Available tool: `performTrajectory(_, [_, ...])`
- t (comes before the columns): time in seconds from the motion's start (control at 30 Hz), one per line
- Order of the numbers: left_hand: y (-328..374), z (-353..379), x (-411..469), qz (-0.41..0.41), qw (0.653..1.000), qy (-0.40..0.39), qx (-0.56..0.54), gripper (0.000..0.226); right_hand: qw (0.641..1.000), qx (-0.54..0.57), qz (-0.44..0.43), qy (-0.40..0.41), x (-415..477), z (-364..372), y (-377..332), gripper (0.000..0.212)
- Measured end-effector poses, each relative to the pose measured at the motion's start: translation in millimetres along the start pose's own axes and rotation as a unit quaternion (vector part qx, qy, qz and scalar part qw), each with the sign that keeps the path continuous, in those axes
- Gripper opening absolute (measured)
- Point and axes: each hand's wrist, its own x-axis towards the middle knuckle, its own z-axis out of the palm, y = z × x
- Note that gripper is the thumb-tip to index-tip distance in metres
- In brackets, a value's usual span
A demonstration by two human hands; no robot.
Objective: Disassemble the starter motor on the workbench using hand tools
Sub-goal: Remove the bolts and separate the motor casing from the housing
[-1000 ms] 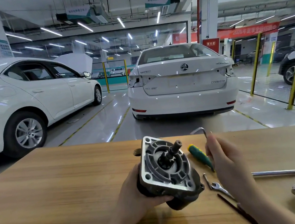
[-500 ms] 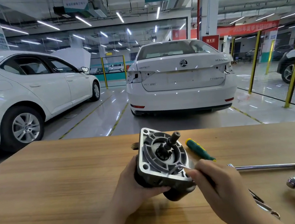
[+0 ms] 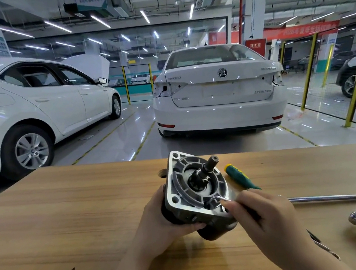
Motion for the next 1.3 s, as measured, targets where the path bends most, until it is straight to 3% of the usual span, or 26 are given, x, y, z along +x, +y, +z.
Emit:
performTrajectory(0.27, [-1.1, -0.9, -0.8, -0.008, 1.000, -0.007, -0.001, 0.079, 0.996, -0.045, -0.073, -0.007, 3.4, -2.4, 5.7, 0.055])
performTrajectory(0.47, [-3.1, -1.9, -1.3, -0.008, 1.000, -0.008, -0.002, 0.078, 0.977, -0.085, -0.195, -0.034, 16.2, -3.2, 17.3, 0.065])
performTrajectory(0.63, [-2.6, -2.6, -1.0, -0.011, 1.000, -0.011, 0.000, 0.078, 0.947, -0.094, -0.293, -0.089, 46.2, -9.1, 23.1, 0.040])
performTrajectory(0.77, [0.1, -3.6, -2.6, -0.009, 1.000, -0.011, -0.001, 0.078, 0.914, -0.082, -0.369, -0.146, 66.0, -11.8, 25.1, 0.056])
performTrajectory(0.87, [2.1, -3.8, -3.9, -0.008, 1.000, -0.010, -0.002, 0.077, 0.881, -0.141, -0.421, -0.166, 73.7, -16.0, 27.5, 0.040])
performTrajectory(0.93, [2.9, -4.1, -4.2, -0.004, 1.000, -0.009, 0.001, 0.076, 0.866, -0.173, -0.429, -0.191, 73.0, -19.6, 28.1, 0.007])
performTrajectory(0.97, [3.2, -4.3, -3.9, -0.002, 1.000, -0.011, 0.002, 0.076, 0.871, -0.159, -0.416, -0.208, 71.4, -21.8, 28.4, 0.005])
performTrajectory(1.1, [2.6, -4.8, -4.1, 0.002, 1.000, -0.018, -0.004, 0.077, 0.913, -0.057, -0.326, -0.237, 61.6, -24.2, 29.7, 0.023])
performTrajectory(1.3, [-0.5, -3.5, -5.0, -0.002, 1.000, -0.010, 0.004, 0.077, 0.866, -0.168, -0.439, -0.171, 62.2, -28.3, 31.4, 0.026])
